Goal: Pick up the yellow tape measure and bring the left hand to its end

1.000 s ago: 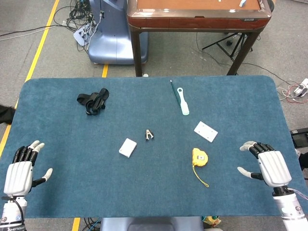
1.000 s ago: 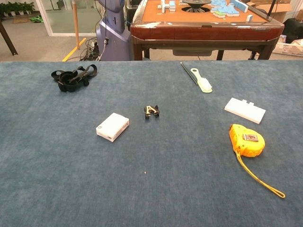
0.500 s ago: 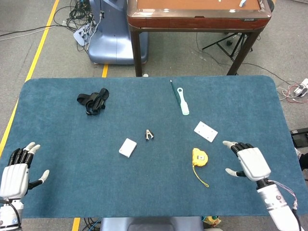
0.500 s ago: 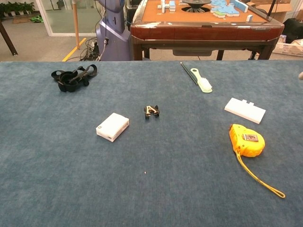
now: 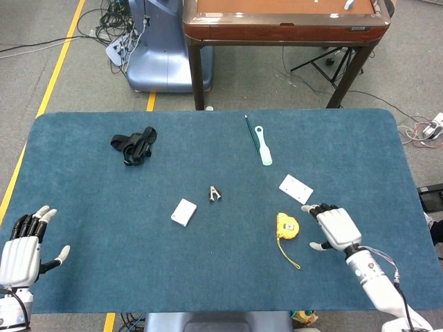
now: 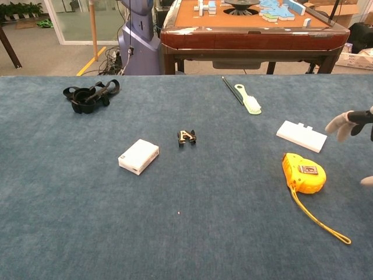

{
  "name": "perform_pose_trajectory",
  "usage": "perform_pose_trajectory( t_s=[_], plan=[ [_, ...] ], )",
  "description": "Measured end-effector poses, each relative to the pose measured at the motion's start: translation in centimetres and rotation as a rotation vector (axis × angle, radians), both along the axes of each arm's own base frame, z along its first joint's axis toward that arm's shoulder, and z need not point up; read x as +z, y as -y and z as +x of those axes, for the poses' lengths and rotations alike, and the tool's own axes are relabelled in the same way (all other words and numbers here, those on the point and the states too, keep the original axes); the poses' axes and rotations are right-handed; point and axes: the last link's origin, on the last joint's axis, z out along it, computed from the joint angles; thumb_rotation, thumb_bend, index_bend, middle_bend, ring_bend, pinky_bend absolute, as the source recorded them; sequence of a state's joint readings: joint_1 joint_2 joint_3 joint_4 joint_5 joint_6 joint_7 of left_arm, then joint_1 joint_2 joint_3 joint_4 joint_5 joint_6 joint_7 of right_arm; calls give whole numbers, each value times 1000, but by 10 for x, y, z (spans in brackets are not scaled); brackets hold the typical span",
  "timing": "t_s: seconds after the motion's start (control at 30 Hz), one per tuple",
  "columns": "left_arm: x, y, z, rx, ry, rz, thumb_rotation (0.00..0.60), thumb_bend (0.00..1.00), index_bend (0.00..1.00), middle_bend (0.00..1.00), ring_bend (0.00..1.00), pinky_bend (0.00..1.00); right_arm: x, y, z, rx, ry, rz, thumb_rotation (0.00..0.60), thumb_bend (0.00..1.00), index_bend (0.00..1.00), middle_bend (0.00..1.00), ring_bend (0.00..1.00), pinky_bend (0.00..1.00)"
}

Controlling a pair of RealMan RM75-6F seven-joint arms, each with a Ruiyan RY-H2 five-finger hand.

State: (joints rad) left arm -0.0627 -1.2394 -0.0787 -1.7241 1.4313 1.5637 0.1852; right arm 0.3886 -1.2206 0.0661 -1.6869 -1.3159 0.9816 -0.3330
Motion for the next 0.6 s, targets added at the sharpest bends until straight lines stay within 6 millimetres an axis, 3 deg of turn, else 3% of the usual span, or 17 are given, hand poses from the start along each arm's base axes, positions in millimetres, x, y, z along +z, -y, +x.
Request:
perform_pose_trajectory(
  t_s=[0.27, 0.6],
  plan=[
    [1, 2, -1, 7, 0, 0, 600, 219, 149, 105, 101, 57, -26, 18, 0, 2, -37, 73, 600, 0, 230, 289, 246, 313],
    [3, 4, -3, 14, 4, 5, 600, 219, 149, 106, 100, 57, -57, 25, 19, 75, -43, 159, 600, 0, 230, 290, 245, 312]
  ],
)
